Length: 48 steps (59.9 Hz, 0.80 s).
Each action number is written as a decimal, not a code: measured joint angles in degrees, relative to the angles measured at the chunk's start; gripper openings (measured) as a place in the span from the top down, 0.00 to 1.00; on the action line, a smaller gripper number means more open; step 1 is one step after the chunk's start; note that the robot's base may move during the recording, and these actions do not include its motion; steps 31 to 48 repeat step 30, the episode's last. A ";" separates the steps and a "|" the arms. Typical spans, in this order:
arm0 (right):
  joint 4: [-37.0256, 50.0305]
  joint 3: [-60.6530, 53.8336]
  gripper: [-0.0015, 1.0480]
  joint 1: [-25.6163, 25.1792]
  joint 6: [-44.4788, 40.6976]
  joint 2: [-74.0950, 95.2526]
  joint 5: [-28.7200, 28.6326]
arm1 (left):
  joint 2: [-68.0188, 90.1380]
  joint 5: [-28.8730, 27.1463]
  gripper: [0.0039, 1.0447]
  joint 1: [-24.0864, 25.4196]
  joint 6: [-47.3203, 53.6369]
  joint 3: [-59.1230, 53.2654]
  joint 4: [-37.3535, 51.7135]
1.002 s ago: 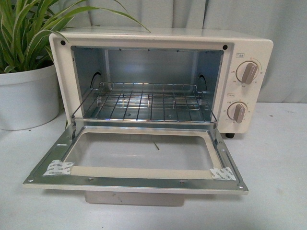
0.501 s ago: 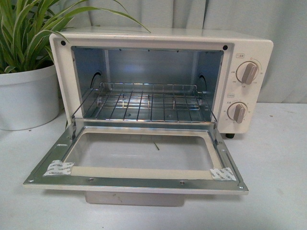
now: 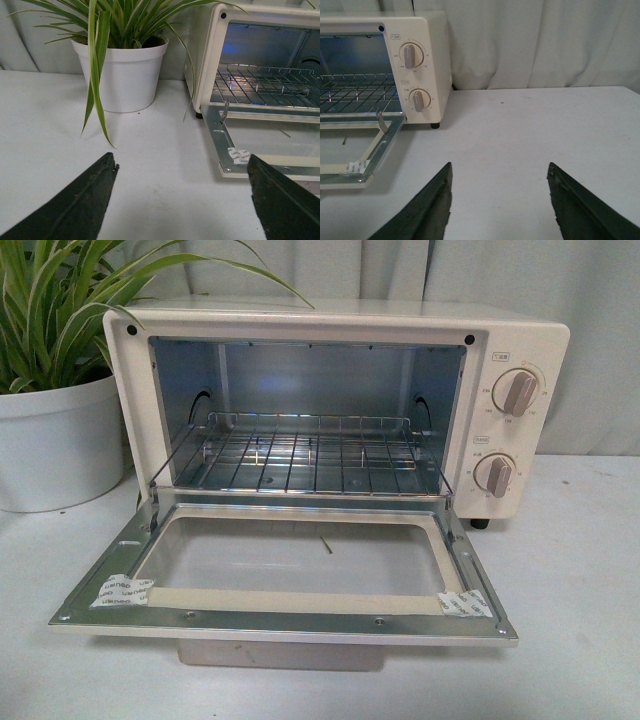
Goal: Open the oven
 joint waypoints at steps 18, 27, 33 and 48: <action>0.00 0.00 0.09 0.00 0.02 0.00 0.00 | 0.00 0.00 0.06 0.00 0.13 0.00 0.00; 0.00 0.00 0.09 0.00 0.02 0.00 0.00 | 0.00 0.00 0.06 0.00 0.13 0.00 0.00; 0.00 0.00 0.09 0.00 0.02 0.00 0.00 | 0.00 0.00 0.06 0.00 0.13 0.00 0.00; 0.00 0.00 0.09 0.00 0.02 0.00 0.00 | 0.00 0.00 0.06 0.00 0.13 0.00 0.00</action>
